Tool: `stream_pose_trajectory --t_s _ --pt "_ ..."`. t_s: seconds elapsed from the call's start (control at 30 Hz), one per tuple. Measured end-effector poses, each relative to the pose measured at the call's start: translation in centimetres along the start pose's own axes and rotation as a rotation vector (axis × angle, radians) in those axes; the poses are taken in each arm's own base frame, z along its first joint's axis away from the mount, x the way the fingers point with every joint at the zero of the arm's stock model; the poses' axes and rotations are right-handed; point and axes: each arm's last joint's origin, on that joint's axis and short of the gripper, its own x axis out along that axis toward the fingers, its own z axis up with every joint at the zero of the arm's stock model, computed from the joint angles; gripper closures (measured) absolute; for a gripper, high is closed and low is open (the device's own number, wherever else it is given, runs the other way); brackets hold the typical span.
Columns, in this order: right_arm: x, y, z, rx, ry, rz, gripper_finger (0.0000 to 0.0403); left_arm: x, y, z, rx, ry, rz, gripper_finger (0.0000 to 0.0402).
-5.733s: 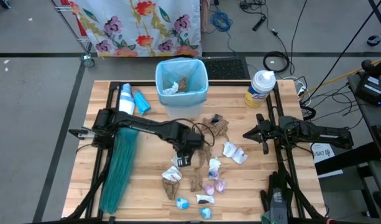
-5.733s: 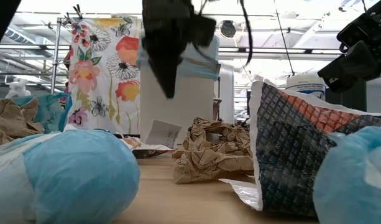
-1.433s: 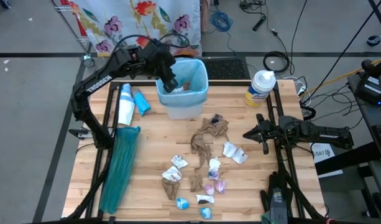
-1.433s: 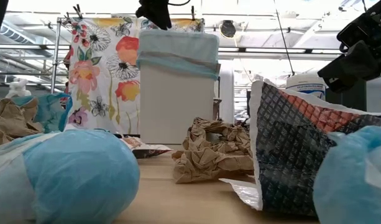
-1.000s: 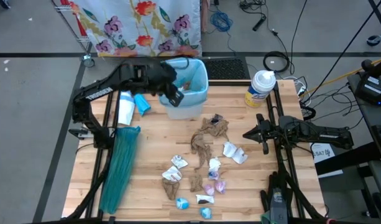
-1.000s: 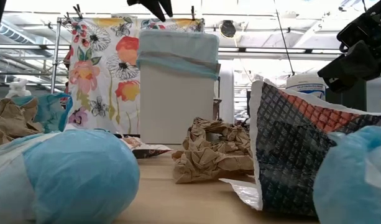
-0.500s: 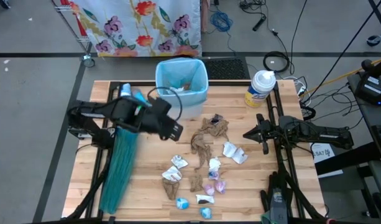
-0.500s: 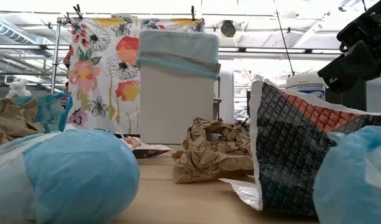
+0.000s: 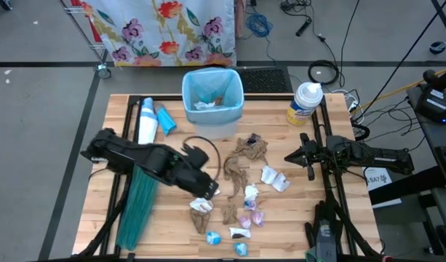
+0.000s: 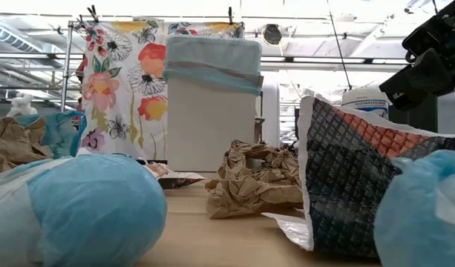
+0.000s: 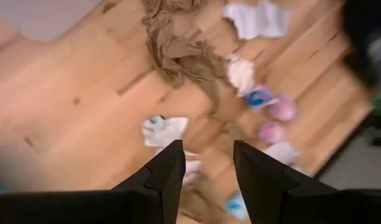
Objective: Place trash/remove bag and relplace
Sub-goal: Put the white paper into the white trash bin
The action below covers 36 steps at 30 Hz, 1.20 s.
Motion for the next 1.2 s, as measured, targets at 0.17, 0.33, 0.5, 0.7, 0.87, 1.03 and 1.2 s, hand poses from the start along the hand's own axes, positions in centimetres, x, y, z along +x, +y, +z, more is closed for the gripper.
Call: stream_pose_trajectory --t_s 0.17,0.33,0.5,0.7,0.87,1.03,1.2 --pt "0.0 0.0 0.1 -0.052 -0.011 0.001 0.0394 3.3 -0.8 0.9 0.174 0.029 0.061 0.0269" --pt "0.0 0.0 0.2 -0.130 -0.016 0.001 0.0394 6.0 -1.0 2.7 0.306 0.041 0.074 0.0285" --pt "0.0 0.0 0.1 -0.133 -0.016 0.001 0.0394 8.6 -0.5 4.5 0.424 0.063 0.128 0.0292" --pt "0.0 0.0 0.1 -0.133 -0.014 0.001 0.0394 10.9 0.3 6.8 0.513 0.050 0.105 0.0293" --pt "0.0 0.0 0.1 -0.132 -0.008 0.001 0.0394 14.4 1.0 6.2 0.588 0.090 0.094 0.0293" --pt "0.0 0.0 0.1 -0.132 -0.009 0.001 0.0394 18.5 1.9 4.1 0.585 0.148 0.066 0.0293" --pt "0.0 0.0 0.1 -0.134 -0.010 0.000 0.0394 20.5 2.0 2.2 0.547 0.135 -0.005 0.0293"
